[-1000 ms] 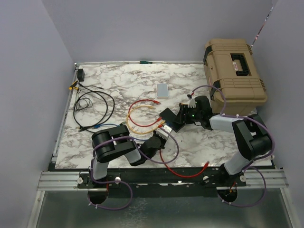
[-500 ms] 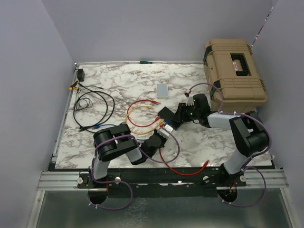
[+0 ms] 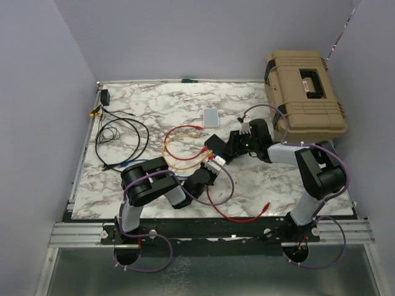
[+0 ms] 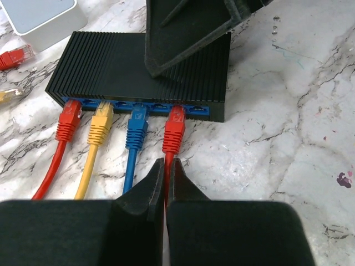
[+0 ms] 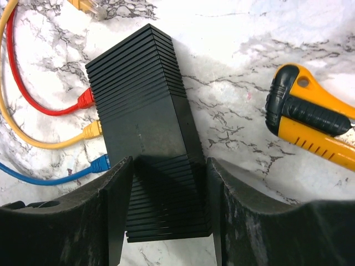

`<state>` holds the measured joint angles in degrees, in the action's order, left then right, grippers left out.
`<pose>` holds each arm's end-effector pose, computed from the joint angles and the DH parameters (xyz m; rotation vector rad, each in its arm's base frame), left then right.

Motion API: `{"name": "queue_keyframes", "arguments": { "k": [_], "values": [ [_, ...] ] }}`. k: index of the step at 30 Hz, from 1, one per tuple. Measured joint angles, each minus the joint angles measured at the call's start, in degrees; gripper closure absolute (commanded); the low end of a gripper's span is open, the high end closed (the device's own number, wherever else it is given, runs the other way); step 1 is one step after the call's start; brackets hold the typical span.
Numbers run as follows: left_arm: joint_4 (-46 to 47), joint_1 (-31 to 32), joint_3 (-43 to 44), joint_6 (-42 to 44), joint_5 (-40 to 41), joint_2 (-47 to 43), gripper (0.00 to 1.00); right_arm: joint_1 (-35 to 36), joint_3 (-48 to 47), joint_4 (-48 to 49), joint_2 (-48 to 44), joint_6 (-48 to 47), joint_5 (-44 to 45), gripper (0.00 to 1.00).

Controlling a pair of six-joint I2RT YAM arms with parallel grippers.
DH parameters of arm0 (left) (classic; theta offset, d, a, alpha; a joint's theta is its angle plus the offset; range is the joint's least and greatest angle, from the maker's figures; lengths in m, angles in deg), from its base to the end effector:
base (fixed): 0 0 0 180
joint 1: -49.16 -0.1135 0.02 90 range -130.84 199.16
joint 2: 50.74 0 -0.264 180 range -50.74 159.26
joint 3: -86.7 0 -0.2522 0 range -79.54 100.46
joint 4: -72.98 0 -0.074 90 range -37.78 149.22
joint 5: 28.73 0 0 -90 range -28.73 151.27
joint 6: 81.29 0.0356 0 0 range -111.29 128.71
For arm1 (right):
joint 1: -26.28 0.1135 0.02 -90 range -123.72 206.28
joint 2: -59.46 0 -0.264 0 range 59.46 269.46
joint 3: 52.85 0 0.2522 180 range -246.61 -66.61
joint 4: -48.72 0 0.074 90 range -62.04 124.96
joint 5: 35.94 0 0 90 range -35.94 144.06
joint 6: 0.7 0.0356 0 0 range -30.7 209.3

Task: Insert the plug into the switch port
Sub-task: Insert the connector into the switch port.

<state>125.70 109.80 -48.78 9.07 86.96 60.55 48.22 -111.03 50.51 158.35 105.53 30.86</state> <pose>0.1695 -0.2698 0.1020 0.6293 1.6914 -0.3460 0.3055 0.1382 0.1428 -0.3400 2.2866 0.8058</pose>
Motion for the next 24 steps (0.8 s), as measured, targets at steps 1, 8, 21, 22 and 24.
{"name": "queue_keyframes", "arguments": {
  "k": [1,8,21,22,24],
  "values": [
    [-0.2,0.0,0.3,0.3,0.0,0.1,1.0,0.0,-0.2,0.1,0.2,-0.2,0.0,0.46],
    [-0.2,-0.6,0.8,1.5,-0.5,0.5,1.0,0.0,-0.9,1.2,1.2,-0.9,-0.3,0.46],
    [3.9,-1.0,0.7,1.2,-1.2,0.8,1.0,2.3,4.7,-2.3,-10.1,1.6,9.4,0.15],
    [4.7,-1.0,0.3,1.1,-1.3,0.7,1.0,2.8,5.5,-2.9,-12.2,2.4,10.4,0.1],
    [6.5,-1.0,-0.6,0.9,-1.4,0.4,1.0,3.8,6.6,-4.4,-16.2,4.1,12.5,0.06]
  ]
}}
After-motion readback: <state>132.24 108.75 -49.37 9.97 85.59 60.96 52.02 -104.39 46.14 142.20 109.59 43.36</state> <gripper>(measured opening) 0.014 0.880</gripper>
